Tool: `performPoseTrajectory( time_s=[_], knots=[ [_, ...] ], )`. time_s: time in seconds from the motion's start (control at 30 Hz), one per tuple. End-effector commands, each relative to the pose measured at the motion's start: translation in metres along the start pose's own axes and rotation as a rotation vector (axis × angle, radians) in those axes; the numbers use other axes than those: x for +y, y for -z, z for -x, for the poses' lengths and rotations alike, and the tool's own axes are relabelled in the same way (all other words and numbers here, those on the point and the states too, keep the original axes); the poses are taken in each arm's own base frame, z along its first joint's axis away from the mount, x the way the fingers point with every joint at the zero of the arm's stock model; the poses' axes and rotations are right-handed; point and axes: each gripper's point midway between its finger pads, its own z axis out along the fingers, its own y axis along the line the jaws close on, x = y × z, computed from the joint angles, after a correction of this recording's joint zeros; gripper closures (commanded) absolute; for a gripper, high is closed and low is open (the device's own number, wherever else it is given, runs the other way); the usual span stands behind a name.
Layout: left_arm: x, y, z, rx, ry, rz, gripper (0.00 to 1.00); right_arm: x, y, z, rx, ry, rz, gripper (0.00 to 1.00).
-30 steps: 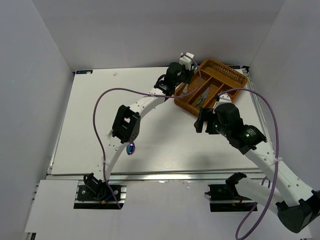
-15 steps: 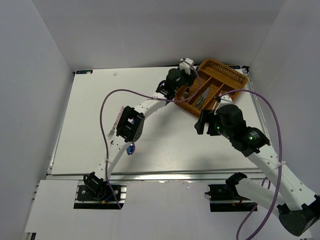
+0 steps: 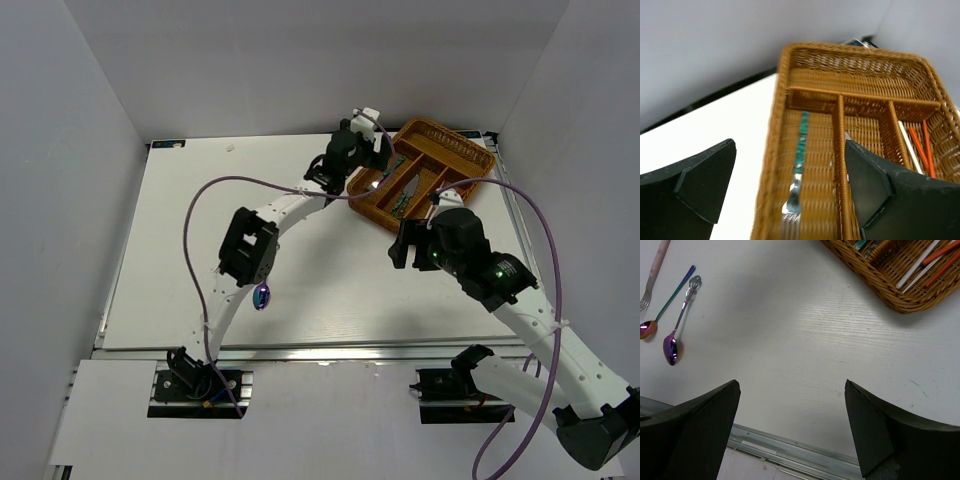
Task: Sort the eating utensils into containers
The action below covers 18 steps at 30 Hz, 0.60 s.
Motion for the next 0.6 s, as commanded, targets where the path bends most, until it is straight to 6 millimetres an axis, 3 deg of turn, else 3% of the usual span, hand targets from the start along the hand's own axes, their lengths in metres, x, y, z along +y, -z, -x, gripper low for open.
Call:
performPoseTrajectory(
  time_s=[0.0,0.03,0.07,0.13,0.2,0.23,0.3,0.4,0.43,0.5,0.53,0.57],
  knots=[
    [0.032,0.056,0.152,-0.197,0.023,0.126,0.02,0.007,0.008,0.021,-0.076,0.016,0.040,0.11],
    [0.040,0.064,0.155,-0.180,0.024,0.142,0.02,0.009,0.009,0.021,-0.078,0.019,0.047,0.11],
    [0.059,0.073,0.151,-0.133,0.024,0.185,0.02,0.009,0.008,0.022,-0.082,0.021,0.050,0.11],
    [0.092,0.100,0.162,-0.102,0.046,0.266,0.02,0.011,0.005,0.020,-0.076,0.038,0.063,0.11],
    [0.120,0.123,0.138,0.021,0.068,0.357,0.02,0.012,0.000,0.019,-0.070,0.041,0.066,0.11],
    [0.140,0.144,0.128,0.105,0.066,0.410,0.02,0.012,-0.001,0.018,-0.064,0.041,0.068,0.11],
    [0.157,0.167,0.106,0.228,0.060,0.455,0.02,0.016,-0.001,0.018,-0.067,0.045,0.089,0.11],
    [0.195,0.228,0.058,0.437,0.069,0.623,0.02,0.024,0.001,0.014,-0.053,0.059,0.144,0.10],
    [0.214,0.255,0.027,0.527,0.100,0.681,0.02,0.029,0.002,0.011,-0.039,0.062,0.173,0.11],
    [0.224,0.293,0.006,0.609,0.192,0.701,0.02,0.034,0.003,0.004,-0.020,0.068,0.213,0.11],
    [0.236,0.321,-0.031,0.693,0.258,0.706,0.03,0.041,0.004,0.001,-0.010,0.072,0.253,0.11],
    [0.244,0.332,-0.032,0.674,0.289,0.712,0.02,0.043,0.005,-0.003,-0.004,0.080,0.276,0.11]
  ],
)
